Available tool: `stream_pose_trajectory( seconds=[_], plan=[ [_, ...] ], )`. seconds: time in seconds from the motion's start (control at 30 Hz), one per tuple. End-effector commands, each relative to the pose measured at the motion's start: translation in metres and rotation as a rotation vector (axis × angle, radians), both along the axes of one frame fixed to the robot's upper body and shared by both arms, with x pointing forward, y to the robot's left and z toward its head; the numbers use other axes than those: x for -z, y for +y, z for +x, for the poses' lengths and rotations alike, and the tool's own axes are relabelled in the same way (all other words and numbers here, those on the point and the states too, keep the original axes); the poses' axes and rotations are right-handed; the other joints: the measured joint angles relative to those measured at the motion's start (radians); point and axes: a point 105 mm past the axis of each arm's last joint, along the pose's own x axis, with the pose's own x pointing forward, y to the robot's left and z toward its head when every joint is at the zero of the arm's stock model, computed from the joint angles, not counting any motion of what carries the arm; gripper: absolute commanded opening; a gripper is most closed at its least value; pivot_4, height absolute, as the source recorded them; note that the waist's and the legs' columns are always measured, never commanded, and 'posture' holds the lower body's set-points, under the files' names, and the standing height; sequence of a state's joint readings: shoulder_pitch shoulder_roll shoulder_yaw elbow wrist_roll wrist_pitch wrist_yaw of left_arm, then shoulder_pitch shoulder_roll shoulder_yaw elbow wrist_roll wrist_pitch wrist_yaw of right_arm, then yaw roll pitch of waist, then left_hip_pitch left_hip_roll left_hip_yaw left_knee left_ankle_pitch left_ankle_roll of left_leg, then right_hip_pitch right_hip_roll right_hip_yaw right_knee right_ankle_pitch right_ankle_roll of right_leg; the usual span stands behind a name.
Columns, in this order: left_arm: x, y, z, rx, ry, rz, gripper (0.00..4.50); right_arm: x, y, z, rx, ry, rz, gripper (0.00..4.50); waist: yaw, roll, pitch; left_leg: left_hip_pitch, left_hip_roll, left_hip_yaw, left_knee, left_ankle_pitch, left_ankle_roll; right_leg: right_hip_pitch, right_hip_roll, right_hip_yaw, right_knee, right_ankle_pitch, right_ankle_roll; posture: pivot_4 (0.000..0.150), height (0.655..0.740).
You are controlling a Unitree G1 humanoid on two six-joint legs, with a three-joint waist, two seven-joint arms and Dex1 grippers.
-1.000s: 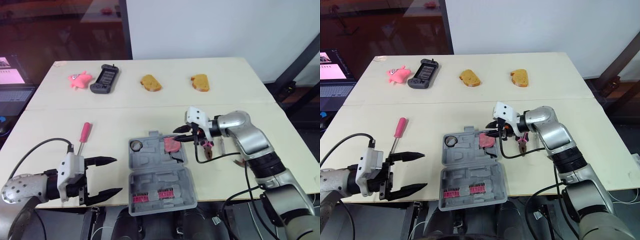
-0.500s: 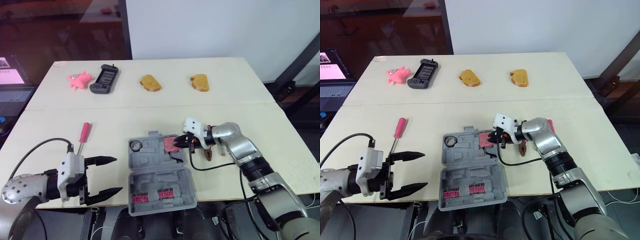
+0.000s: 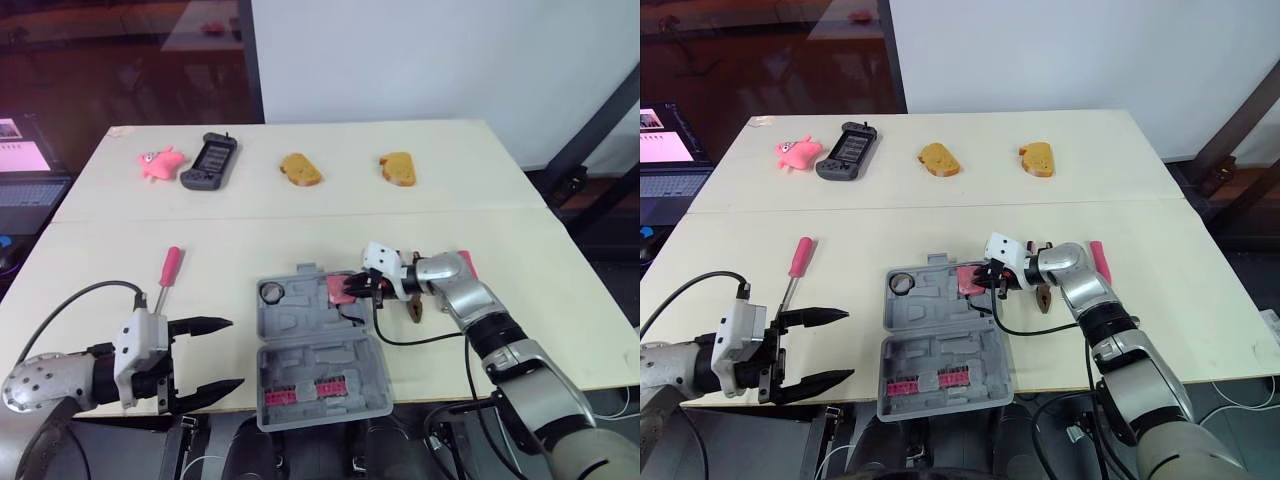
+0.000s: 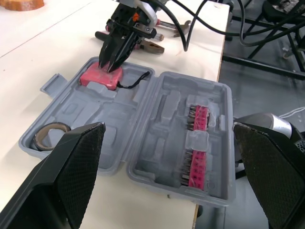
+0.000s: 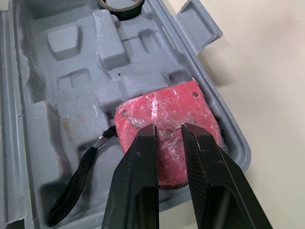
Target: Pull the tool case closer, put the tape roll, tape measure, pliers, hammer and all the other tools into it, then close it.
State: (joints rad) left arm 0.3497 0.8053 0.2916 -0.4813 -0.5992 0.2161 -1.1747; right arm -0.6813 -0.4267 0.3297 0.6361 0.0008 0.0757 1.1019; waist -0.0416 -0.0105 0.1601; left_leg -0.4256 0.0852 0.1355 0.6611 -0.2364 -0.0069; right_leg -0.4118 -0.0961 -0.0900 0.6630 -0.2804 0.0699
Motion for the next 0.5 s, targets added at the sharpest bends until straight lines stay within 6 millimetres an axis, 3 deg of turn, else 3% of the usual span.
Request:
stream_pose_trajectory(
  seconds=[0.03, 0.1, 0.23, 0.37, 0.47, 0.5],
  plan=[
    [-0.008, -0.001, -0.002, 0.006, -0.039, 0.006, 4.5, 0.046, -0.021, -0.012, 0.084, 0.159, -0.126, 0.87, 0.0, -0.001, -0.002, 0.002, 0.0, 0.0, 0.0, 0.0, 0.0, 0.002, 0.0, 0.0, 0.0, -0.001, -0.001, 0.15, 0.7188],
    [-0.008, 0.0, -0.001, -0.003, -0.041, 0.002, 4.5, 0.038, -0.013, -0.01, 0.073, 0.133, -0.06, 0.87, 0.0, -0.003, -0.004, 0.004, 0.001, -0.001, -0.001, 0.0, 0.0, 0.003, -0.001, 0.0, 0.0, -0.001, -0.002, 0.15, 0.7188],
    [-0.008, 0.005, 0.007, -0.053, -0.069, -0.007, 4.5, -0.002, 0.003, 0.0, 0.033, -0.03, 0.096, 0.87, 0.0, -0.002, -0.003, 0.004, 0.001, -0.001, -0.001, 0.0, 0.0, 0.003, -0.001, 0.0, 0.0, -0.001, -0.002, 0.15, 0.7188],
    [-0.007, 0.016, 0.017, -0.102, -0.066, -0.014, 4.5, -0.044, 0.0, -0.002, 0.006, -0.113, 0.193, 0.87, 0.001, 0.002, 0.0, -0.002, 0.001, 0.0, -0.001, 0.0, 0.0, 0.001, -0.001, 0.0, 0.001, -0.001, -0.002, 0.15, 0.7188],
    [-0.006, 0.029, 0.023, -0.143, -0.065, -0.02, 4.5, -0.068, -0.019, -0.013, -0.016, -0.158, 0.168, 1.66, 0.004, 0.005, 0.003, -0.004, 0.0, 0.001, -0.001, 0.0, 0.0, 0.0, -0.002, 0.0, 0.001, 0.001, 0.001, 0.15, 0.7188],
    [-0.005, 0.034, 0.025, -0.156, -0.062, -0.016, 4.5, -0.073, -0.026, -0.017, -0.015, -0.165, 0.154, 2.12, 0.006, 0.006, 0.003, -0.004, 0.0, 0.001, -0.001, 0.0, 0.001, -0.001, -0.002, 0.0, 0.001, 0.001, 0.001, 0.15, 0.7188]
  ],
)
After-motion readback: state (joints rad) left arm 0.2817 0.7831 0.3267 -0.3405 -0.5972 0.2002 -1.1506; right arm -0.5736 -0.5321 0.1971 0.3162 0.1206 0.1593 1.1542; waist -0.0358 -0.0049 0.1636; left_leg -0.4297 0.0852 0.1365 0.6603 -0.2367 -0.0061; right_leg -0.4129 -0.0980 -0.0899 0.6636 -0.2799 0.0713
